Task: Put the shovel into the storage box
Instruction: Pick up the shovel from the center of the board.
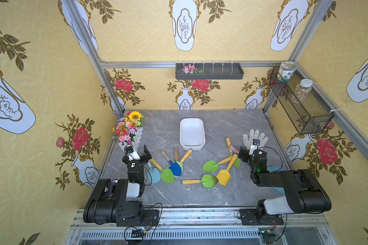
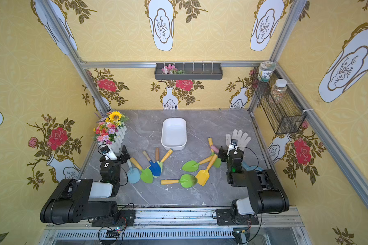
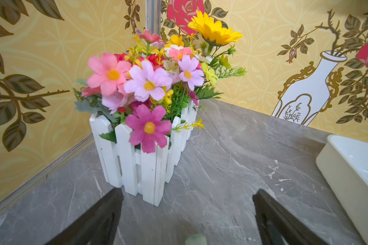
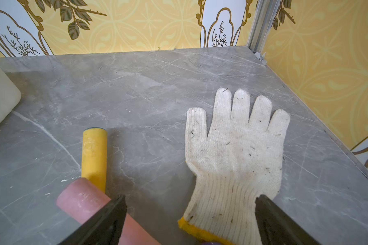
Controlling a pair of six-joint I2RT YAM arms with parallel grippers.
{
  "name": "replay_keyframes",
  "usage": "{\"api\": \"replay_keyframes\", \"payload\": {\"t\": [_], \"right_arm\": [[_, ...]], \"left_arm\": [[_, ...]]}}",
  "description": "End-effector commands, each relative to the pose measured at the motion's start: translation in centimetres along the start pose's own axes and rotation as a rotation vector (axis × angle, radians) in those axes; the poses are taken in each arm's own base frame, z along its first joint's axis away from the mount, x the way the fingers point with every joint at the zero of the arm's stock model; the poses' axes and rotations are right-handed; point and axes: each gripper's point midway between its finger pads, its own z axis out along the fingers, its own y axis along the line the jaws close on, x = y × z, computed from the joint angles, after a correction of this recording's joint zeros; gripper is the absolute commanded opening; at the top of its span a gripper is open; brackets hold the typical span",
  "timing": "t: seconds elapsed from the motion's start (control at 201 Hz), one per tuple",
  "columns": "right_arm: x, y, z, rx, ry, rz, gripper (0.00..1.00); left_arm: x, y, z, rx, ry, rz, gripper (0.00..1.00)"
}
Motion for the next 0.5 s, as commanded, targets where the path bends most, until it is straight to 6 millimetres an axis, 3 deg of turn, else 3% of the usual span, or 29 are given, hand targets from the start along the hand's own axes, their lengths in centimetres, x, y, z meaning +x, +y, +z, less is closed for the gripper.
{"api": "replay_keyframes", "payload": {"t": [0.0, 0.493], "right_arm": [[-0.24, 0.06, 0.01, -0.003, -0.007, -0.002, 0.97], [-0.27, 0.15, 0.07, -0.011, -0.006, 0.0, 0.97]], "left_arm": [[-0.45, -0.14, 0.07, 0.008, -0.016, -0.003, 1.0], [-0.4, -0.08, 0.06, 0.007, -0.014, -0.005, 1.0]]}}
